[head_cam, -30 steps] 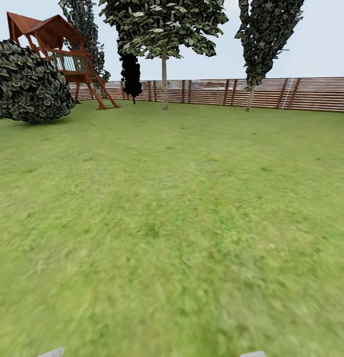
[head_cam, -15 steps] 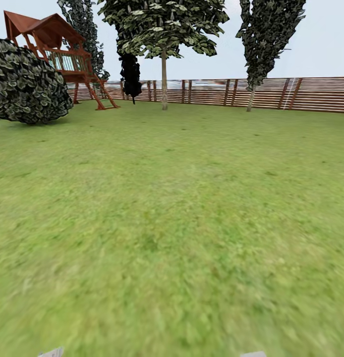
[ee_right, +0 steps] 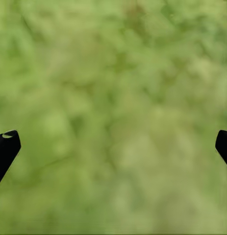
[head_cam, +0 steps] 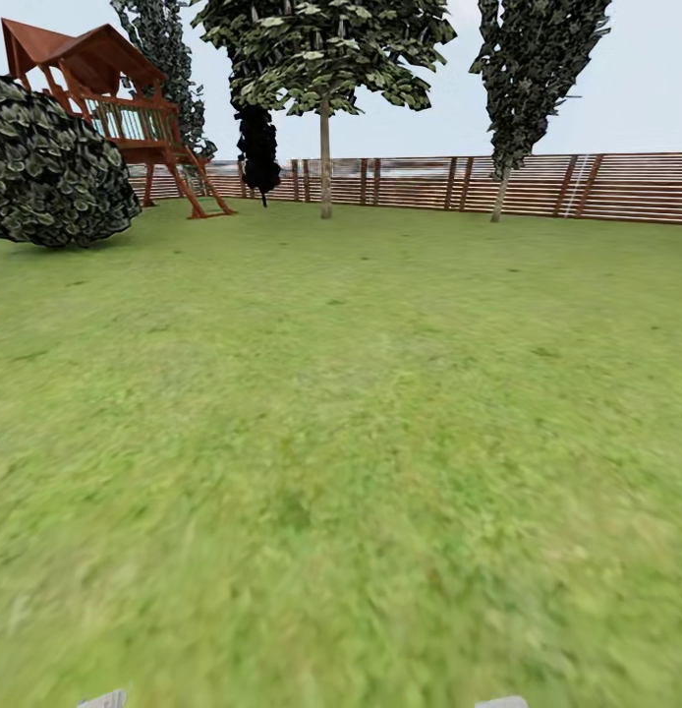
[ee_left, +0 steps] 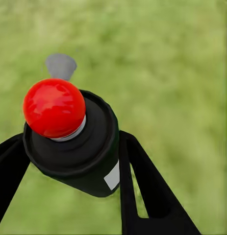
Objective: In the garden, pick up the pesticide atomizer on the floor and spray pesticide onto both trees until each tree trunk is fully covered.
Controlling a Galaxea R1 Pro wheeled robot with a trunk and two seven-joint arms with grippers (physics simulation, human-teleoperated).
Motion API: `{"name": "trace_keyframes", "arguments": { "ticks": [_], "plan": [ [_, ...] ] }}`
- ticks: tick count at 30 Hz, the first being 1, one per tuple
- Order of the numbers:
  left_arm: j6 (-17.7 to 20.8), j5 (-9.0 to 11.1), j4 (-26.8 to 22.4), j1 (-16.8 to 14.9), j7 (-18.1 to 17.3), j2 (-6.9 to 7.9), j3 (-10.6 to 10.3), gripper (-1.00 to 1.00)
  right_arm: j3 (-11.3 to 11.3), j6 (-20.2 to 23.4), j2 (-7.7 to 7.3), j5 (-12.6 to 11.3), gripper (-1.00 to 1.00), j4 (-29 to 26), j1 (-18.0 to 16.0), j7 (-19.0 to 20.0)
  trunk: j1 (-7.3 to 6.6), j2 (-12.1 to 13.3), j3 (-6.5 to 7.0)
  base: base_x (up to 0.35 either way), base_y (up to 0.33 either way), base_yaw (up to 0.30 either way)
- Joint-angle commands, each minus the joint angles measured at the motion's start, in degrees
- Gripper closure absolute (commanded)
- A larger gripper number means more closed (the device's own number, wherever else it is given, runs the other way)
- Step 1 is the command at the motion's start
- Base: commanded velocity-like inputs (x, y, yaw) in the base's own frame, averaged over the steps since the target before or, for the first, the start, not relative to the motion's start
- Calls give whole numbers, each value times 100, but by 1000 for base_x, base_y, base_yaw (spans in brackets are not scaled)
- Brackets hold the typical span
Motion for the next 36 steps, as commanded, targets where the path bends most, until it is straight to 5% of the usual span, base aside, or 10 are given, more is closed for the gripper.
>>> {"name": "trace_keyframes", "arguments": {
  "ticks": [1, 36],
  "plan": [
    [-17, -33, 4, -4, -34, 0, 53, 100, -23, -9, 1, 61, -100, 4, -3, -45, 2, -2, -5, 338, 0, 0],
    [-17, -33, 6, -4, -34, 0, 50, 100, -23, -9, 1, 61, -100, 4, -3, -44, 2, -2, -5, 338, 0, 0]
  ]
}}
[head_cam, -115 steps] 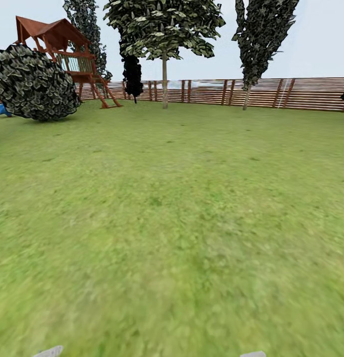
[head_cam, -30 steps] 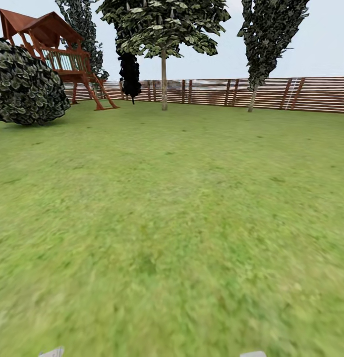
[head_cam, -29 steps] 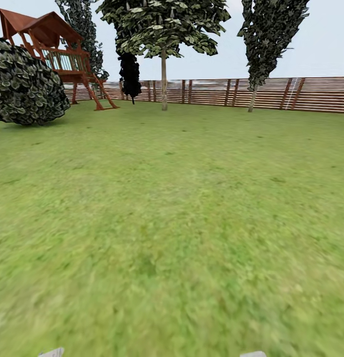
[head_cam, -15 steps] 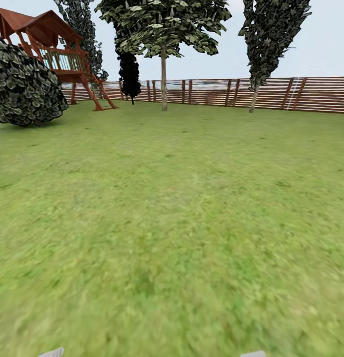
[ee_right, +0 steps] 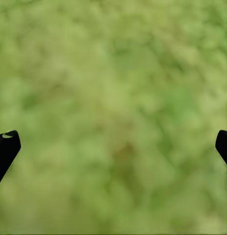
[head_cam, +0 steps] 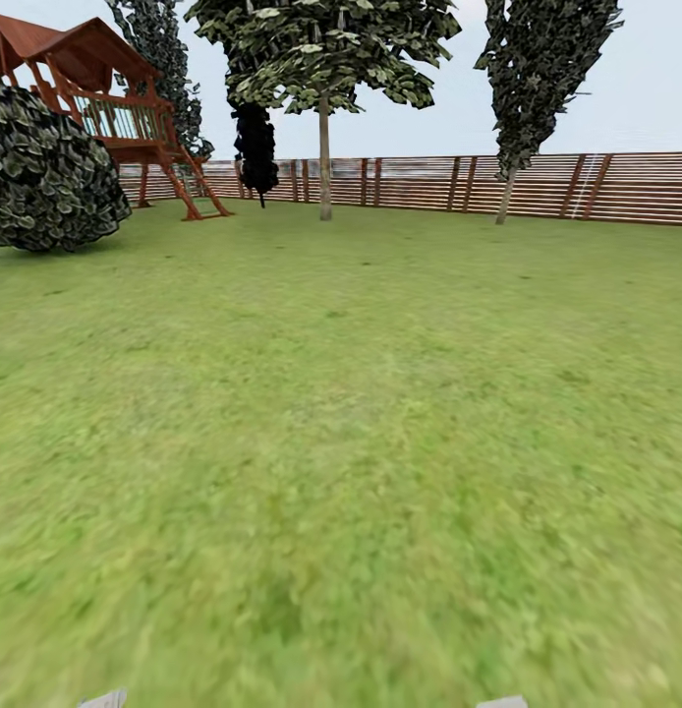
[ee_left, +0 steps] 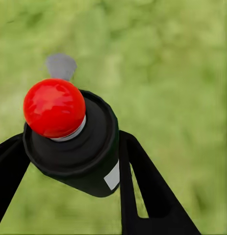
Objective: In the garden, pick up the pesticide atomizer on the floor and spray pesticide onto both trees until each tree trunk is fully covered.
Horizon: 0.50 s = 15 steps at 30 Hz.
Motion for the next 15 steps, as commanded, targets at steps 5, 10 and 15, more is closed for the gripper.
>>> {"name": "trace_keyframes", "arguments": {
  "ticks": [5, 10, 15],
  "plan": [
    [-17, -34, 9, -4, -34, 0, 51, 100, -24, -9, 1, 61, -100, 4, -3, -43, 2, -2, -5, 338, 0, 0],
    [-17, -34, 7, -4, -34, 0, 51, 100, -23, -9, 1, 61, -100, 4, -3, -46, 2, -2, -5, 338, 0, 0],
    [-17, -34, 10, -4, -34, 0, 51, 100, -25, -9, 1, 61, -100, 4, -3, -45, 2, -2, -5, 338, 0, 0]
  ]
}}
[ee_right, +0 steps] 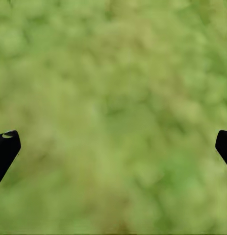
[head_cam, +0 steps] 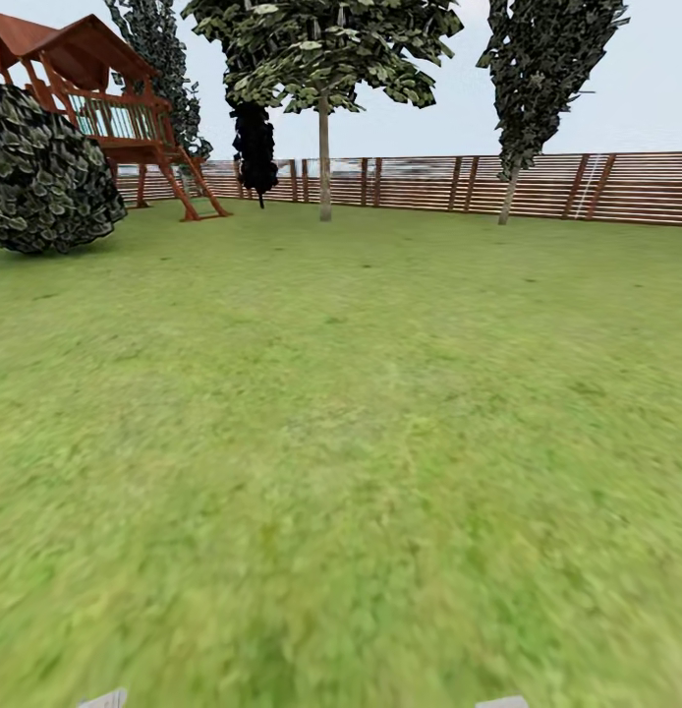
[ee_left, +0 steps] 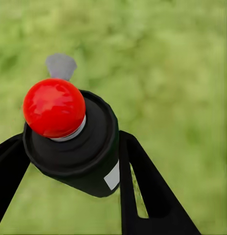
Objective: In the garden, pick up the pesticide atomizer on the floor and spray pesticide onto both trees until each tree trunk is fully covered.
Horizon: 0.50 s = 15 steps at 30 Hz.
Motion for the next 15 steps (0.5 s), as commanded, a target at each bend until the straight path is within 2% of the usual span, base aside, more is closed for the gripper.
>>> {"name": "trace_keyframes", "arguments": {
  "ticks": [1, 15],
  "plan": [
    [-17, -34, 4, -4, -34, 0, 51, 100, -24, -9, 1, 61, -100, 4, -3, -43, 2, -2, -5, 338, 0, 0],
    [-17, -34, 3, -4, -34, 0, 51, 100, -23, -9, 1, 61, -100, 4, -3, -43, 2, -2, -5, 338, 0, 0]
  ]
}}
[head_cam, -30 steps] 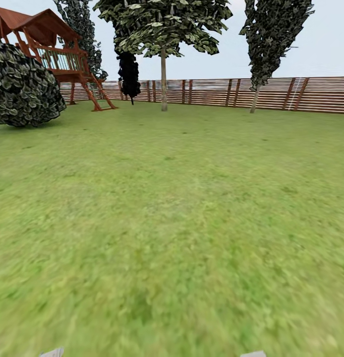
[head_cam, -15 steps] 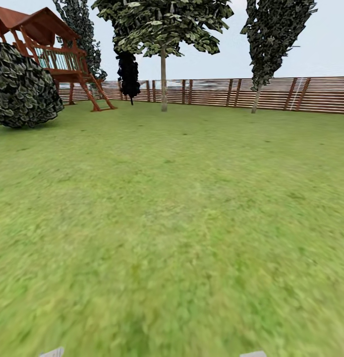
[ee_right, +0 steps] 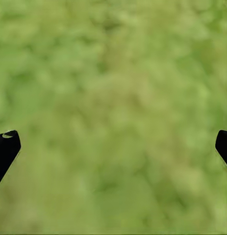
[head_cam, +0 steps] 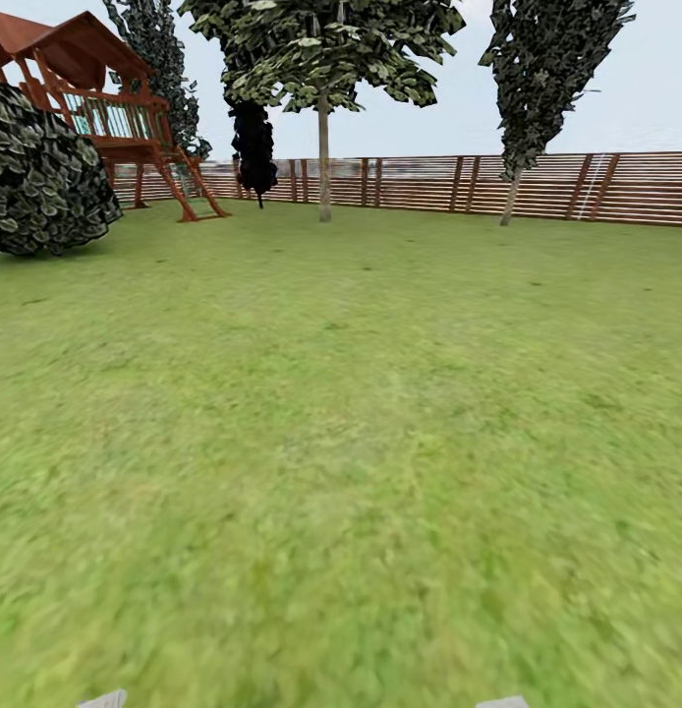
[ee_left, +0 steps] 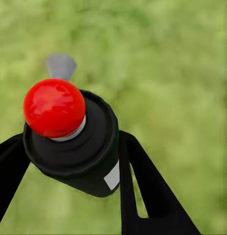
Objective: In the garden, pick up the pesticide atomizer on the floor and spray pesticide onto both trees until each tree trunk is fully covered.
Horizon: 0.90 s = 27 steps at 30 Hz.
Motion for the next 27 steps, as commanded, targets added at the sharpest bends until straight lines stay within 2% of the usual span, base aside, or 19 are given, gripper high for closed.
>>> {"name": "trace_keyframes", "arguments": {
  "ticks": [1, 27],
  "plan": [
    [-17, -34, 4, -4, -34, 0, 51, 100, -23, -9, 1, 61, -100, 4, -3, -42, 2, -2, -5, 338, 0, 0],
    [-17, -34, -1, -4, -34, 0, 51, 100, -22, -9, 1, 61, -100, 4, -3, -44, 2, -2, -5, 338, 0, 0]
  ]
}}
